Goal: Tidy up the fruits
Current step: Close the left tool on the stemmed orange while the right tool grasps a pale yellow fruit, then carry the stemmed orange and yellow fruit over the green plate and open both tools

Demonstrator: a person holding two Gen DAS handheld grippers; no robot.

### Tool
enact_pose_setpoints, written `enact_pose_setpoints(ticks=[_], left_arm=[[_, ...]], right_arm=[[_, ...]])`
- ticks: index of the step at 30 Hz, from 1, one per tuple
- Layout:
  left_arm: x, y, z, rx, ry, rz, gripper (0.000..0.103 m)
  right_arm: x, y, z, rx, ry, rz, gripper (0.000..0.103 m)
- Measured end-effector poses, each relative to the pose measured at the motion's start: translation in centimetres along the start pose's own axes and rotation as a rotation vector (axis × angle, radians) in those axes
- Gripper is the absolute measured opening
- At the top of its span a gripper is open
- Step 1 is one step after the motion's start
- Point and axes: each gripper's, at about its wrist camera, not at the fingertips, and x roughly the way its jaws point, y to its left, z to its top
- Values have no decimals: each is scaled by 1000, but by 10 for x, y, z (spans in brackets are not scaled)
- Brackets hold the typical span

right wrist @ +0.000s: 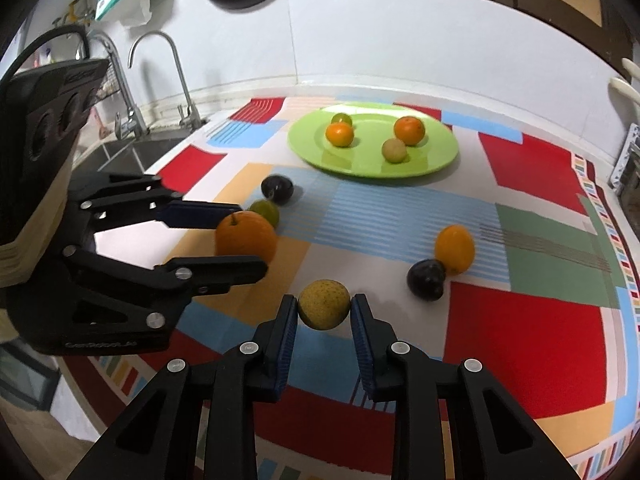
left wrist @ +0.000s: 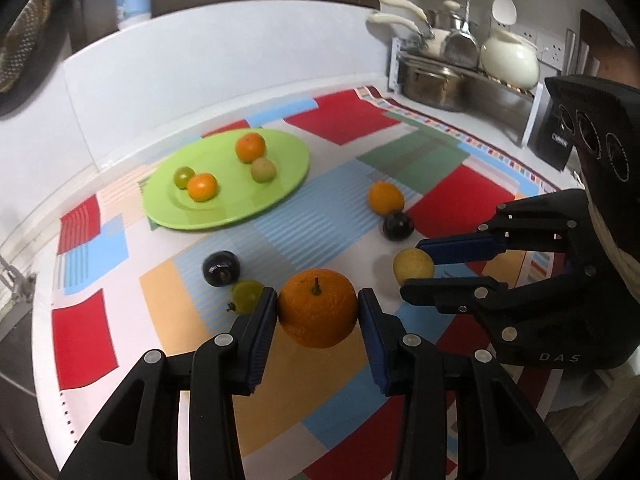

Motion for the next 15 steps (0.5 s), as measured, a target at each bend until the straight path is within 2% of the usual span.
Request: enact_pose_setpoints(ticks=[15], left_arm=[[-35,10,23,-115,-79,90,41]], right_arm=[[-29,2,30,18,-111,-27,29]])
